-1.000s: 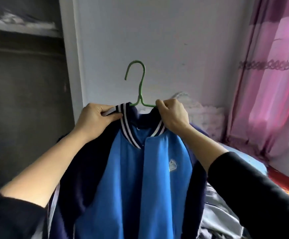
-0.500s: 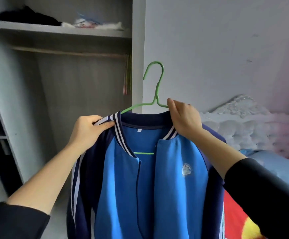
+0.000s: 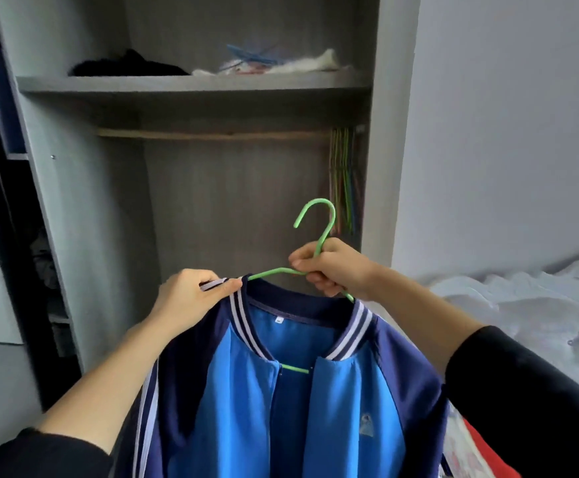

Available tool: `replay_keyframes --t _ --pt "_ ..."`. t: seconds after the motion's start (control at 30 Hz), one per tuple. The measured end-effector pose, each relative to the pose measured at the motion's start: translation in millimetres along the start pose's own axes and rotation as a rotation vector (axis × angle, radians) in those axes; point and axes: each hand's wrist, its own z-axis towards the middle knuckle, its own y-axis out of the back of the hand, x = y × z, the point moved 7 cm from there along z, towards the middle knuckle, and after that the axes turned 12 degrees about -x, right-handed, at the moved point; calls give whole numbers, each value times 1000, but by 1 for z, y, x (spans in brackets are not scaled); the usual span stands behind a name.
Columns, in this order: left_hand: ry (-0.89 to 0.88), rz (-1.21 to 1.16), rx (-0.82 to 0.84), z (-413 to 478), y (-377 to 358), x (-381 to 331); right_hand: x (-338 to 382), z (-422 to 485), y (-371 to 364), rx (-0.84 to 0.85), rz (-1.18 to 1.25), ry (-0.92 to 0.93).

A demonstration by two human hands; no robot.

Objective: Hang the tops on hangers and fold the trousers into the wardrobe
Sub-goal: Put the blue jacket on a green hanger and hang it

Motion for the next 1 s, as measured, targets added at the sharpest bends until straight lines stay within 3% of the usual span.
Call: replay_keyframes --t 0.2,0.43,0.7,1.0 --pt "113 90 -119 74 -4 69 28 106 -47 -53 66 82" --pt "107 159 -59 163 -24 144 35 215 -112 -60 22 61" --pt "-61 182 -48 306 -13 218 76 335 -156 -153 -17 62" --pt "-193 382 -301 450 65 241 147 426 -189 -255 -1 155"
